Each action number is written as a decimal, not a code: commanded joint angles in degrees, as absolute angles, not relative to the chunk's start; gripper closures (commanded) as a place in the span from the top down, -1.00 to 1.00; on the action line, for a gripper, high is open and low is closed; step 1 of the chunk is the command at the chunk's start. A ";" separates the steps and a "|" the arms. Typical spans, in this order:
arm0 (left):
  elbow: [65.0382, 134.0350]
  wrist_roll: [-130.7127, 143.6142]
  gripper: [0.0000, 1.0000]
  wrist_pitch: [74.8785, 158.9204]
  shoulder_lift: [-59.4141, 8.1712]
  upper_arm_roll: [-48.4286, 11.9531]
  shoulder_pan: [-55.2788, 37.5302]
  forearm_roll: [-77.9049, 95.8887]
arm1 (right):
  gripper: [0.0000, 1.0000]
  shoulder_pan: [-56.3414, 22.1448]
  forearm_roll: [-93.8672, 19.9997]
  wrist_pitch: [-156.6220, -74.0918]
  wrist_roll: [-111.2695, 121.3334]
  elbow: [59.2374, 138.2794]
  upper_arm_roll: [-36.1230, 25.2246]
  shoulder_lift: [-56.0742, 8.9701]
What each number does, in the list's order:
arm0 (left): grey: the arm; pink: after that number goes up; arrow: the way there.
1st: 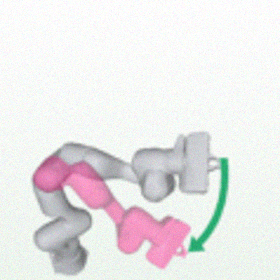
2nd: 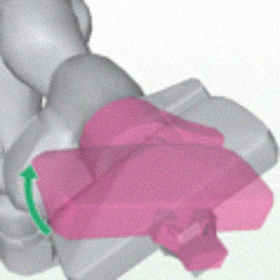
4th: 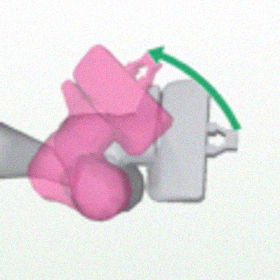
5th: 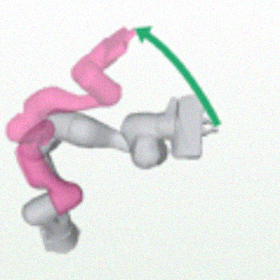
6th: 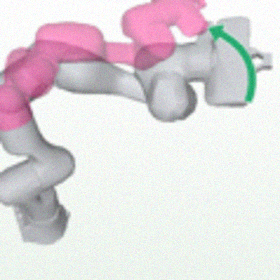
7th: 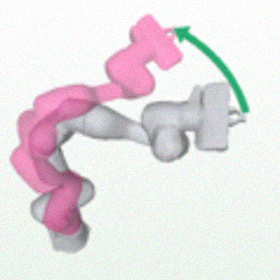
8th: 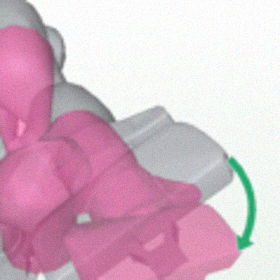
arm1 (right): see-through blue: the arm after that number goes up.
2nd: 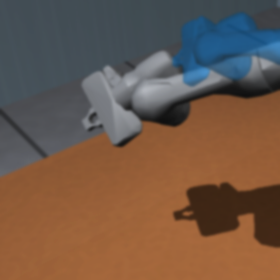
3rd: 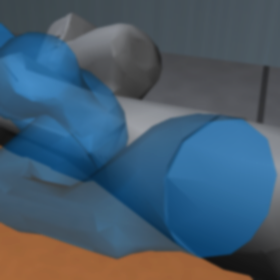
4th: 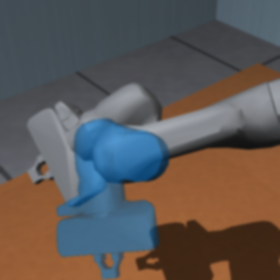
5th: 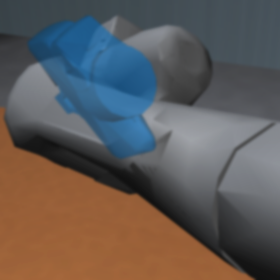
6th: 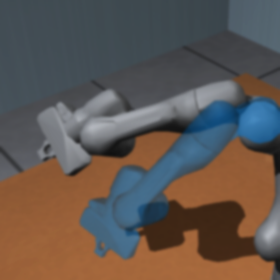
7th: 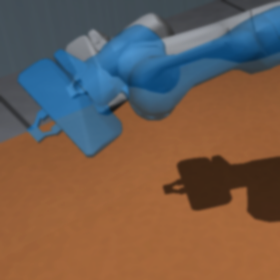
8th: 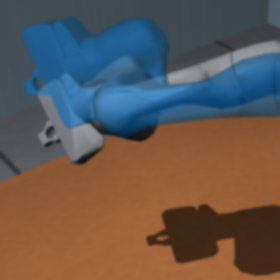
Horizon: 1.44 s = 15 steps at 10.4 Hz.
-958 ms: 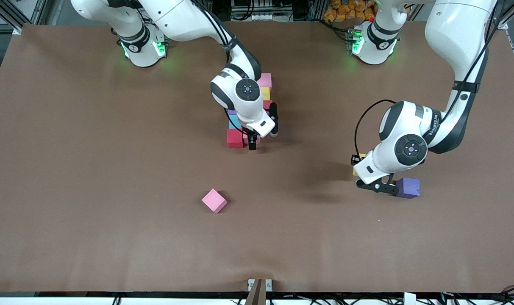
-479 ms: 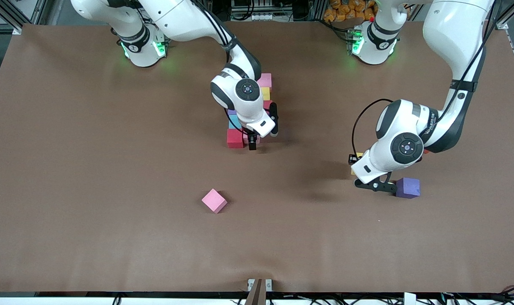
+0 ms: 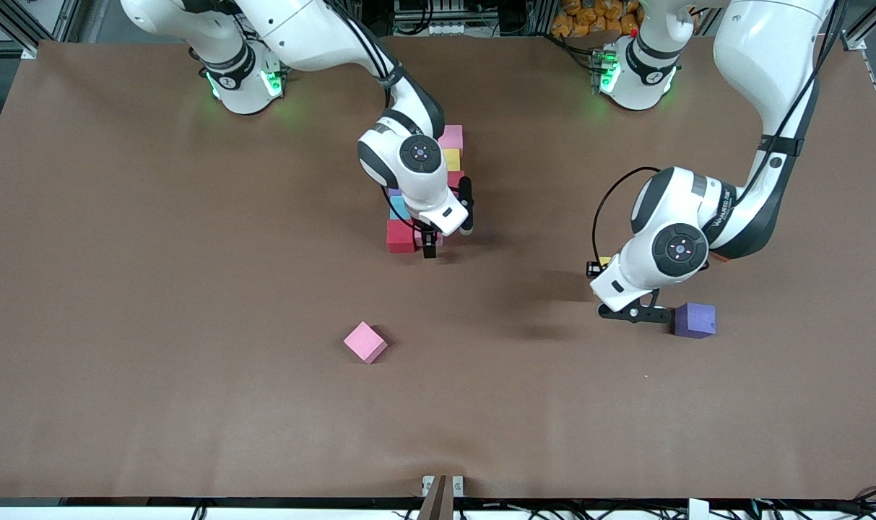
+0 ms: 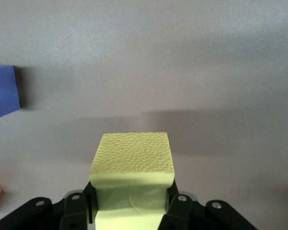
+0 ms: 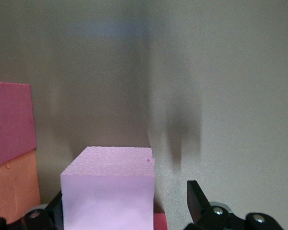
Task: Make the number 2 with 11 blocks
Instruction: 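Release the lavender cube while the left gripper carries yellow toward the column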
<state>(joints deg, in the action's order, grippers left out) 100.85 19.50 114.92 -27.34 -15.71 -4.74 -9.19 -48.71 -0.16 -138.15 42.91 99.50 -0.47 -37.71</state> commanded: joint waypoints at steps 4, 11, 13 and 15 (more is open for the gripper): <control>102.04 26.35 -0.09 112.68 -25.58 -15.29 -7.47 -8.17 | 1.00 -47.55 -0.26 -136.06 43.68 100.19 -0.09 -34.55; 102.04 43.47 -0.11 111.71 -25.58 -19.33 -7.73 -7.82 | 1.00 -45.53 -0.35 -131.23 46.14 100.20 -0.09 -29.89; 102.04 49.97 -0.11 111.71 -25.84 -21.17 -7.73 -7.82 | 1.00 -44.13 -0.53 -128.51 46.23 100.20 0.00 -27.00; 102.04 57.44 -0.12 111.71 -26.10 -23.46 -7.73 -7.74 | 1.00 -42.37 -0.88 -124.39 46.23 100.20 0.00 -23.75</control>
<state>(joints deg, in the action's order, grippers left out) 101.29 52.65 112.33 -26.95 -22.23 -7.74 -9.02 -44.10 -0.17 -127.45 45.03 99.09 -0.65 -27.38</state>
